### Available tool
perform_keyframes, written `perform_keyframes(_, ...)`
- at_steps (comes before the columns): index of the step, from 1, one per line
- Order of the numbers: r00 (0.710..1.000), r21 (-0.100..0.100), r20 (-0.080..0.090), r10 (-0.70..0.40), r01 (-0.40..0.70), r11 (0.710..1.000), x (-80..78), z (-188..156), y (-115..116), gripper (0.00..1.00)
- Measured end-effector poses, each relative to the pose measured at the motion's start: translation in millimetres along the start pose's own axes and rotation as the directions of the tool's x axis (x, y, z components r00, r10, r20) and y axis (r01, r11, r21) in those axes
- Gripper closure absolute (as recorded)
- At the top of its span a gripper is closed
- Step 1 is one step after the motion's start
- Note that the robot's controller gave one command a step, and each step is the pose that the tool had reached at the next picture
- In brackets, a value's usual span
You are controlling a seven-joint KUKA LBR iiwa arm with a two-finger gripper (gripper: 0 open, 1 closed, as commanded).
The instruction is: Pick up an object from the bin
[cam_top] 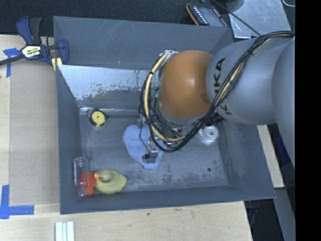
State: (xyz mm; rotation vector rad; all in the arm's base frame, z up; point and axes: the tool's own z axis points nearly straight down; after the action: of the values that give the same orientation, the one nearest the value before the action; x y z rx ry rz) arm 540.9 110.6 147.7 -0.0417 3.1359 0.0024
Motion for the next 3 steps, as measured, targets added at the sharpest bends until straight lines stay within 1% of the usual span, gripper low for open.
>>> perform_keyframes(1,0.998,0.0,0.001,0.07,-0.07,0.998,-26.6,49.4,5.7,0.0)
perform_keyframes(2,1.0,-0.001,0.004,0.02,-0.02,1.0,-60.1,64.2,1.9,1.0)
perform_keyframes(3,1.0,-0.001,0.004,0.02,-0.02,1.0,-60.1,64.3,1.9,1.0)
